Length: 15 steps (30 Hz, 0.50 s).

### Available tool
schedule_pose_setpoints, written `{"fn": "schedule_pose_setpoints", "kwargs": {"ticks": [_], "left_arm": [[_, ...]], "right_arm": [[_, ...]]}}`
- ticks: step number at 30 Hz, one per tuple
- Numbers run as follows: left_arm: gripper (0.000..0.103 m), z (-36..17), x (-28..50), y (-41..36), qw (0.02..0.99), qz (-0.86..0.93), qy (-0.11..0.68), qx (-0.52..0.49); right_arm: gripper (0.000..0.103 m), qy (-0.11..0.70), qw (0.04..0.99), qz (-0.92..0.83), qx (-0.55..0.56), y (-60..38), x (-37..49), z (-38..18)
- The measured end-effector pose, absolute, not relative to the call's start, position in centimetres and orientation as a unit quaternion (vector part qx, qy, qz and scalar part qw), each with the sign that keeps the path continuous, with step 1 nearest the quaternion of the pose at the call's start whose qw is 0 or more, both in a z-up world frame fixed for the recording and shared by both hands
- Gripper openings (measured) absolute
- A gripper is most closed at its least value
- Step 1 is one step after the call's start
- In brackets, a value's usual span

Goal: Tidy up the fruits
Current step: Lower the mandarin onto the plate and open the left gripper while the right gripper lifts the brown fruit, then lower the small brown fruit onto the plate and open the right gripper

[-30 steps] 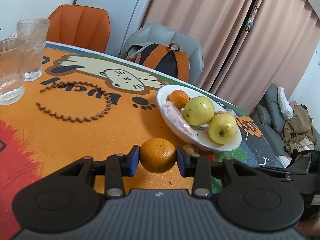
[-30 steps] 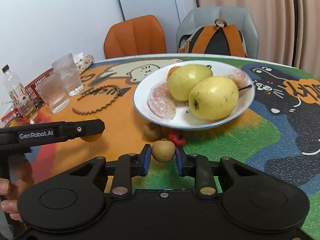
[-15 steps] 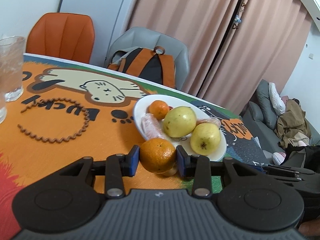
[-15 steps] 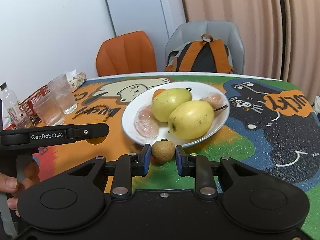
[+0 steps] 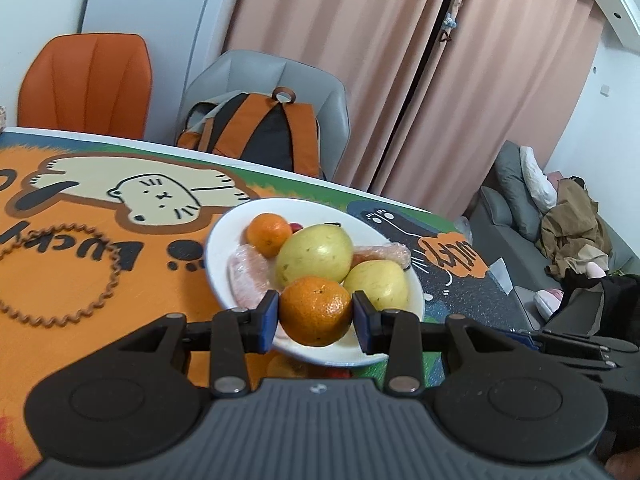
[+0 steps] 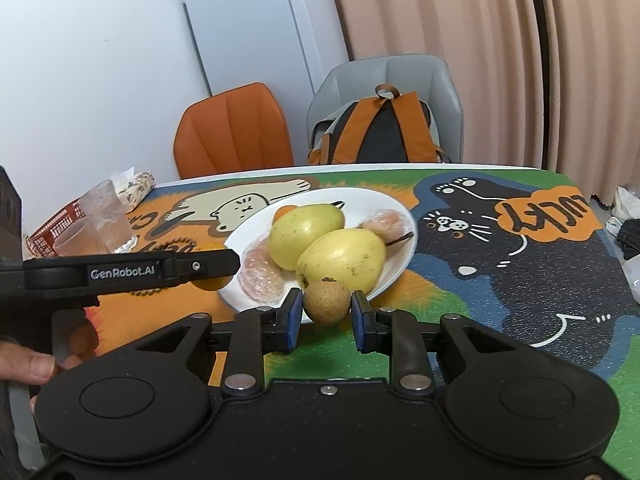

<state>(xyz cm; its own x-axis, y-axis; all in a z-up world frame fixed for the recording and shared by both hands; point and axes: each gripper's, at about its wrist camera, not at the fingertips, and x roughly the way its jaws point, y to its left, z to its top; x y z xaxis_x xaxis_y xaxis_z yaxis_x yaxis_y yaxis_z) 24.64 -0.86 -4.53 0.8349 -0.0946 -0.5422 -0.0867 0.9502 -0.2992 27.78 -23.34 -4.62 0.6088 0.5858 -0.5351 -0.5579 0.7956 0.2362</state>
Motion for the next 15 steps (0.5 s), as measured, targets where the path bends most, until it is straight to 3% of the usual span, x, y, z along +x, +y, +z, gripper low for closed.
{"fn": "schedule_pose_setpoints", "kwargs": {"ticks": [6,10,15], "left_arm": [[0.038,-4.3,26.2,-1.7,0.945,-0.005,0.289,-0.157],[0.051,-4.1,26.5,-2.0,0.947,0.001,0.287,-0.143],[0.052,-3.8,25.8,-0.8,0.947,0.022,0.286,-0.143]], "right_arm": [[0.024,0.307,0.899,0.310,0.032,-24.2,28.5,-4.7],[0.024,0.309,0.899,0.310,0.035,-24.3,28.9,-4.9],[0.024,0.309,0.897,0.314,0.039,-24.0,29.0,-5.1]]}}
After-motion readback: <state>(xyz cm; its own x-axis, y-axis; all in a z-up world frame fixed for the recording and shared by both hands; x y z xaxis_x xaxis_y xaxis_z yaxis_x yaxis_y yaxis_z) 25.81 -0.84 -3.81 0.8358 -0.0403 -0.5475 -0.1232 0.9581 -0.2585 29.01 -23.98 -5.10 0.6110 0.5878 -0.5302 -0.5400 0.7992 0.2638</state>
